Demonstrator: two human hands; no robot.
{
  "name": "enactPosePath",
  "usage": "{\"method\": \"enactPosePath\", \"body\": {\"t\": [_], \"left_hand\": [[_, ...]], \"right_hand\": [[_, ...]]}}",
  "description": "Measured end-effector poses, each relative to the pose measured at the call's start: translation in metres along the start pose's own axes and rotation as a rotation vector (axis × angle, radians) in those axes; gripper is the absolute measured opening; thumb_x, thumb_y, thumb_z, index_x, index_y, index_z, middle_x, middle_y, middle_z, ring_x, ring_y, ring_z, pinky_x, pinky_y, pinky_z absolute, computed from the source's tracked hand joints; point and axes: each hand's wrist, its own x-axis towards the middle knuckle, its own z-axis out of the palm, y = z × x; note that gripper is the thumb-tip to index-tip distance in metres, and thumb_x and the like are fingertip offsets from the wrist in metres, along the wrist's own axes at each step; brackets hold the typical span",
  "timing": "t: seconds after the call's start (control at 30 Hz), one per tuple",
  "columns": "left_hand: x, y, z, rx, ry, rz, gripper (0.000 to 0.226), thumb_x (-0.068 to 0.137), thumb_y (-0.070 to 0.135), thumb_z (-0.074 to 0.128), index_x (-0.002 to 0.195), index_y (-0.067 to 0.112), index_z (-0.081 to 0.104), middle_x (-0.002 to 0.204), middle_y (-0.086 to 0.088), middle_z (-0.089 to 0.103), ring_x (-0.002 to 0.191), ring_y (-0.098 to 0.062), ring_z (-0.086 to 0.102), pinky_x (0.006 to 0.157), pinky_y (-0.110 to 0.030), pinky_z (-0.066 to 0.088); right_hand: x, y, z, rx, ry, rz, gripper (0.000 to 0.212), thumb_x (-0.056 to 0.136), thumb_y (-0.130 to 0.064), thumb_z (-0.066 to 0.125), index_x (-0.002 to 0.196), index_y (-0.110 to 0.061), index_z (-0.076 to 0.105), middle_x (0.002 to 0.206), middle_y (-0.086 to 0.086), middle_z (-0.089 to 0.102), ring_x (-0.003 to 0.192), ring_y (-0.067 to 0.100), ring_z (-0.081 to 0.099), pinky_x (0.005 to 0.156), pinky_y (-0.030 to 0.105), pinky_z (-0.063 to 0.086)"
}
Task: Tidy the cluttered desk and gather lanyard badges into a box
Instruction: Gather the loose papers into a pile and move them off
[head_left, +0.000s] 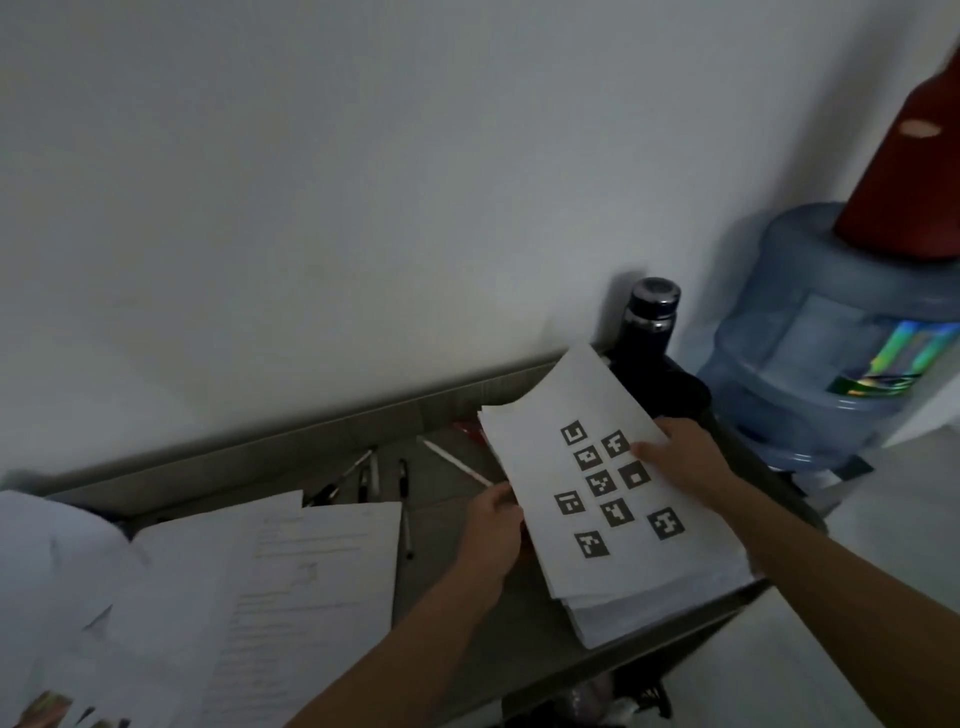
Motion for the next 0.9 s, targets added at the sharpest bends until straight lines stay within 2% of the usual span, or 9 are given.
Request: {"method": "enactPosePath", "body": {"t": [0.07, 0.17, 0.3, 0.4, 0.43, 0.57, 0.7, 0.77, 0.9], "left_hand": [[0.003, -0.005, 0.018, 0.084, -0.048, -0.034, 0.024, 0.094, 0.004, 0.051, 0.095, 0.022, 0.066, 0.086, 0.002, 0.075, 0.081, -0.016, 0.071, 0.071, -0.032, 0.059], [0.009, -0.015, 0.031, 0.254, -0.094, -0.028, 0.023, 0.094, 0.001, 0.047, 0.102, 0.009, 0.067, 0.101, -0.01, 0.073, 0.08, -0.018, 0.068, 0.065, -0.025, 0.055], [0.017, -0.021, 0.031, 0.382, -0.096, -0.012, 0.024, 0.092, -0.002, 0.047, 0.103, 0.001, 0.068, 0.086, -0.011, 0.066, 0.069, -0.016, 0.058, 0.063, -0.025, 0.047], [0.02, -0.02, 0.016, 0.439, -0.026, 0.023, 0.021, 0.092, 0.0, 0.05, 0.104, 0.004, 0.067, 0.095, -0.014, 0.067, 0.08, -0.018, 0.059, 0.077, -0.031, 0.051], [0.021, -0.019, 0.008, 0.453, -0.002, 0.039, 0.022, 0.092, 0.001, 0.051, 0.108, 0.001, 0.066, 0.096, -0.014, 0.067, 0.081, -0.019, 0.059, 0.08, -0.033, 0.051], [0.012, -0.012, -0.045, 0.493, 0.145, 0.063, 0.024, 0.095, 0.01, 0.052, 0.115, 0.008, 0.065, 0.088, -0.004, 0.063, 0.072, -0.013, 0.058, 0.068, -0.025, 0.047], [-0.009, -0.014, -0.114, 0.531, 0.275, 0.055, 0.026, 0.097, 0.013, 0.05, 0.12, 0.013, 0.062, 0.112, -0.006, 0.063, 0.098, -0.021, 0.062, 0.086, -0.032, 0.053], [-0.026, -0.022, -0.163, 0.588, 0.353, 0.044, 0.027, 0.096, 0.017, 0.051, 0.121, 0.015, 0.061, 0.12, -0.005, 0.061, 0.107, -0.02, 0.058, 0.095, -0.032, 0.048], [-0.055, -0.051, -0.253, 0.802, 0.468, 0.044, 0.03, 0.097, 0.025, 0.05, 0.125, 0.015, 0.057, 0.131, -0.008, 0.053, 0.115, -0.021, 0.052, 0.098, -0.029, 0.041]], "right_hand": [[0.007, 0.021, -0.002, -0.058, -0.001, 0.024, 0.023, 0.089, -0.03, 0.063, 0.108, -0.018, 0.059, 0.101, 0.003, 0.068, 0.085, 0.016, 0.065, 0.083, 0.037, 0.053], [0.012, 0.046, 0.005, -0.248, 0.036, 0.035, 0.043, 0.087, -0.033, 0.065, 0.125, -0.02, 0.049, 0.111, 0.003, 0.064, 0.097, 0.021, 0.062, 0.085, 0.038, 0.049], [0.011, 0.064, 0.013, -0.525, 0.115, -0.009, 0.061, 0.083, -0.044, 0.065, 0.134, -0.03, 0.035, 0.114, 0.002, 0.058, 0.101, 0.02, 0.059, 0.082, 0.038, 0.049], [0.011, 0.054, 0.019, -0.69, 0.188, -0.125, 0.067, 0.083, -0.044, 0.065, 0.14, -0.03, 0.033, 0.126, 0.004, 0.052, 0.11, 0.022, 0.052, 0.083, 0.037, 0.047], [0.01, 0.046, 0.021, -0.681, 0.203, -0.166, 0.066, 0.084, -0.043, 0.064, 0.141, -0.029, 0.034, 0.13, 0.004, 0.051, 0.113, 0.022, 0.05, 0.084, 0.036, 0.047], [-0.002, 0.0, 0.048, -0.475, 0.183, -0.293, 0.053, 0.089, -0.038, 0.061, 0.138, -0.029, 0.044, 0.13, 0.001, 0.054, 0.118, 0.02, 0.049, 0.085, 0.036, 0.046], [-0.022, -0.053, 0.094, -0.228, -0.039, -0.377, 0.047, 0.088, -0.034, 0.066, 0.133, -0.025, 0.053, 0.115, 0.0, 0.063, 0.098, 0.017, 0.061, 0.083, 0.031, 0.049], [-0.036, -0.084, 0.128, -0.157, -0.152, -0.398, 0.044, 0.085, -0.029, 0.07, 0.127, -0.024, 0.058, 0.108, 0.001, 0.067, 0.095, 0.019, 0.064, 0.08, 0.028, 0.048], [-0.065, -0.122, 0.187, -0.148, -0.346, -0.256, 0.033, 0.085, -0.029, 0.069, 0.115, -0.016, 0.065, 0.104, 0.005, 0.069, 0.091, 0.02, 0.066, 0.072, 0.023, 0.047]]}}
